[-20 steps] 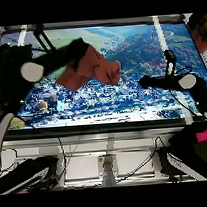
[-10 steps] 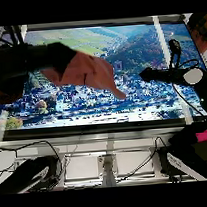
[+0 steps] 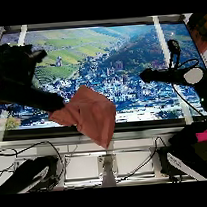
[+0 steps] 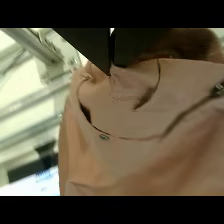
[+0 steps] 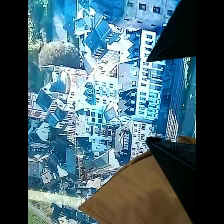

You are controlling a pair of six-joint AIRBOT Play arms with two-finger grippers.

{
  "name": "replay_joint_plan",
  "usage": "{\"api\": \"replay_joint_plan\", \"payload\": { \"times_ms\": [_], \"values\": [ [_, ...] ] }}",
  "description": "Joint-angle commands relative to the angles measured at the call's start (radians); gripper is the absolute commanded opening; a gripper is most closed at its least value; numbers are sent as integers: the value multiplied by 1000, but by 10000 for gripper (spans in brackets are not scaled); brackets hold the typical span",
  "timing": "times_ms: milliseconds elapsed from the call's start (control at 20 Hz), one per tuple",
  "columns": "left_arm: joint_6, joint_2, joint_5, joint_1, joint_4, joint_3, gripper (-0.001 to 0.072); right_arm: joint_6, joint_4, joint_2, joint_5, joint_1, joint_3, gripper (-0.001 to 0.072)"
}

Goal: Fold the clothes and pants, and hang the long-sleeved shirts on hangers.

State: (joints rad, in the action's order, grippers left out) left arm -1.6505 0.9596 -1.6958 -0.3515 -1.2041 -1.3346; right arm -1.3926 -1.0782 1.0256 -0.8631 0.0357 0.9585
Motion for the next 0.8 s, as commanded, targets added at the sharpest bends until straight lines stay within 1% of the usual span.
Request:
{"api": "replay_joint_plan", "payload": {
  "times_ms": [0, 100, 300, 350, 400, 450, 500, 550, 650, 750],
  "values": [
    [-10, -2, -77, -23, 106, 125, 18, 20, 0, -1, -2, 0, 1, 531],
    [-10, -2, -96, -40, 62, 183, 18, 27, 0, 2, -21, 3, 1, 530],
    [-11, -2, -103, -40, -22, 271, 18, 70, 5, 19, -110, 5, -2, 531],
    [-10, -2, -112, -40, -40, 289, 71, 86, 5, 26, -122, 11, -2, 531],
    [-10, -1, -121, -40, -51, 304, 265, 104, 6, 37, -132, 24, -2, 532],
    [-10, 0, -124, -39, -52, 317, 529, 121, 9, 49, -143, 42, -1, 534],
    [-10, -1, -123, -39, -52, 326, 686, 131, 10, 63, -145, 60, -1, 547],
    [-10, -1, -120, -39, -52, 330, 683, 131, 10, 82, -143, 82, -1, 602],
    [-10, -2, -90, -39, -52, 330, 682, 131, 10, 124, -140, 122, -1, 606],
    [-10, -2, -29, -37, -53, 330, 681, 131, 10, 173, -137, 150, -1, 606]
  ]
}}
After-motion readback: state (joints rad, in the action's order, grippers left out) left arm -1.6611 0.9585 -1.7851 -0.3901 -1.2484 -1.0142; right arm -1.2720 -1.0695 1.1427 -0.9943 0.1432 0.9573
